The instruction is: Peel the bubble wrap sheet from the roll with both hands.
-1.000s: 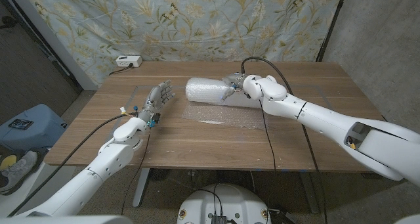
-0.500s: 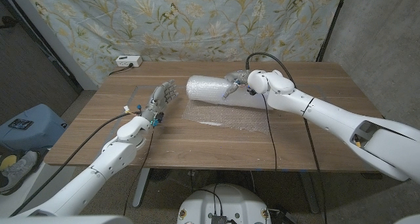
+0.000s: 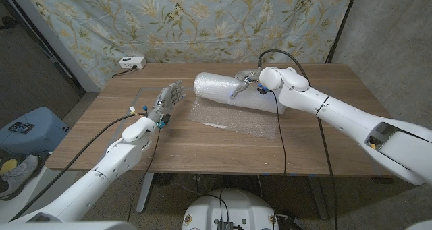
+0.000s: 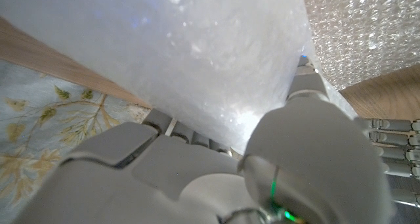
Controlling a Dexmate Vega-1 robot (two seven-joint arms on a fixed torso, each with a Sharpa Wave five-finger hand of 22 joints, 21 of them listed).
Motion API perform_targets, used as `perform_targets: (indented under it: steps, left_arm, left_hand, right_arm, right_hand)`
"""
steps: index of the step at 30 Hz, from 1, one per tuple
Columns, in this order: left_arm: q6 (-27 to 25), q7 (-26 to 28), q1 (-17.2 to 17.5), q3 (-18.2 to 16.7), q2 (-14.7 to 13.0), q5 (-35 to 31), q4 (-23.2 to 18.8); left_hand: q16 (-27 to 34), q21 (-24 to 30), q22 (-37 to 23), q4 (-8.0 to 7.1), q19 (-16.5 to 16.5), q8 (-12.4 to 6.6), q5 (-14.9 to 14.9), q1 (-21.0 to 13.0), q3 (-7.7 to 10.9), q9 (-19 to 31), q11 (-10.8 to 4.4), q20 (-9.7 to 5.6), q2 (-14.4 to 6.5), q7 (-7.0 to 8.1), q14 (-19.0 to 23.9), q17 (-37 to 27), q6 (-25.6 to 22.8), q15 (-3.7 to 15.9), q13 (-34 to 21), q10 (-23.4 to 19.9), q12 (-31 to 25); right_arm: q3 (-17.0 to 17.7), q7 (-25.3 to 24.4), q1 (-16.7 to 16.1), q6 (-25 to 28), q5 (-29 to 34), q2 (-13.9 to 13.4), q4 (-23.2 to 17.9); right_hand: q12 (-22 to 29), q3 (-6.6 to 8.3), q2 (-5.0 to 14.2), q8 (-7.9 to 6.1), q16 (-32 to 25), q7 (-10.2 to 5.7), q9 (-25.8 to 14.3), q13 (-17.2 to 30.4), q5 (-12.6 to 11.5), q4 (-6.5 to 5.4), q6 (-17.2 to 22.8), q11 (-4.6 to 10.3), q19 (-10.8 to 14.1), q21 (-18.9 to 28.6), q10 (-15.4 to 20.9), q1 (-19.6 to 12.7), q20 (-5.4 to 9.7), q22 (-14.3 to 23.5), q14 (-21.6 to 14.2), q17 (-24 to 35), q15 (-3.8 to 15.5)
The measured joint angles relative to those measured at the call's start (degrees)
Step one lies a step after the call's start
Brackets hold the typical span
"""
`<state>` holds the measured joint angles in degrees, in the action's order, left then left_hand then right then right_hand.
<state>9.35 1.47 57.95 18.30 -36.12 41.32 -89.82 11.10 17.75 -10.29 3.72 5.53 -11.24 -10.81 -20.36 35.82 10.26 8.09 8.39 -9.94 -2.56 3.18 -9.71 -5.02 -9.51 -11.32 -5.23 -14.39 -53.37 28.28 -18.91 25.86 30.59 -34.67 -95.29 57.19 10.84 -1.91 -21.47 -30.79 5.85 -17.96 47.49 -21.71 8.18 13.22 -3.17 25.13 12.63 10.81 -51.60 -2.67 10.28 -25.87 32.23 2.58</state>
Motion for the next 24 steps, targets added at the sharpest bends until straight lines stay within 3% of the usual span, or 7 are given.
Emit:
perform_targets:
  steps: [14, 15, 23, 24]
  left_arm:
    - [-0.3, -0.5, -1.0, 0.5, -0.5, 0.0, 0.0]
    - [-1.0, -1.6, -1.0, 0.6, -0.5, 0.0, 0.0]
    - [-1.0, -1.6, -1.5, 0.8, -0.7, 0.0, 0.2]
    - [-1.6, -2.6, -1.7, 0.9, -0.7, 0.4, 0.3]
  left_hand:
    - [0.0, 0.0, 0.0, 0.07, 0.1, 0.00, 0.0, 0.0, 0.07, 0.0, 0.00, 0.13, 0.0, 0.00, 0.3, 0.0, 0.0, 0.31, -0.2, 0.0, 0.0]
    - [0.0, 0.0, 0.0, 0.07, 0.2, 0.00, 0.0, 0.0, 0.07, 0.0, 0.00, 0.21, 0.0, 0.00, 0.3, 0.0, 0.0, 0.31, -0.3, 0.0, 0.0]
    - [0.0, -0.4, 0.0, 0.31, 0.2, 0.00, 0.0, 0.0, 0.30, 0.0, 0.00, 0.21, 0.0, 0.00, 0.6, 0.0, 0.0, 0.00, -0.3, 0.0, 0.0]
    - [0.0, -0.4, 0.0, 0.30, 0.2, 0.00, 0.0, 0.0, 0.31, 0.0, 0.00, 0.21, 0.0, 0.00, 0.6, 0.0, 0.0, -0.01, -0.3, 0.0, 0.0]
  right_arm:
    - [0.6, 0.3, 0.0, 5.2, -3.4, -0.4, -1.0]
    - [1.6, 0.3, -0.6, 5.7, -3.7, -2.0, -4.5]
    - [1.6, -0.9, -0.6, 8.8, -5.6, -2.0, -4.5]
    - [2.5, -1.0, -1.7, 9.1, -5.8, -3.6, -8.0]
  right_hand:
    - [0.1, -0.02, 0.58, 0.00, -0.4, 0.49, 0.0, 0.0, 0.3, 0.01, 0.7, -0.22, 0.2, 0.0, 0.2, -0.6, -0.20, 0.0, -0.1, 1.1, 0.06]
    - [0.1, -0.02, 0.58, 0.00, -0.7, 0.34, 0.0, 0.0, 0.3, 0.01, 0.9, -0.41, 0.2, 0.0, 0.4, -0.6, -0.20, 0.0, -0.1, 1.1, 0.06]
    - [0.7, -0.02, 0.53, 0.00, -1.4, 0.60, 0.0, 0.0, 0.7, 0.02, 1.8, -0.38, 0.6, 0.0, 1.1, -0.6, -0.62, 0.0, -1.1, 1.9, 0.07]
    - [0.7, -0.02, 0.50, 0.00, -1.6, 0.61, -0.1, 0.0, 0.7, 0.02, 1.8, -0.45, 0.6, 0.0, 1.1, -0.7, -0.62, 0.0, -1.1, 1.9, 0.07]
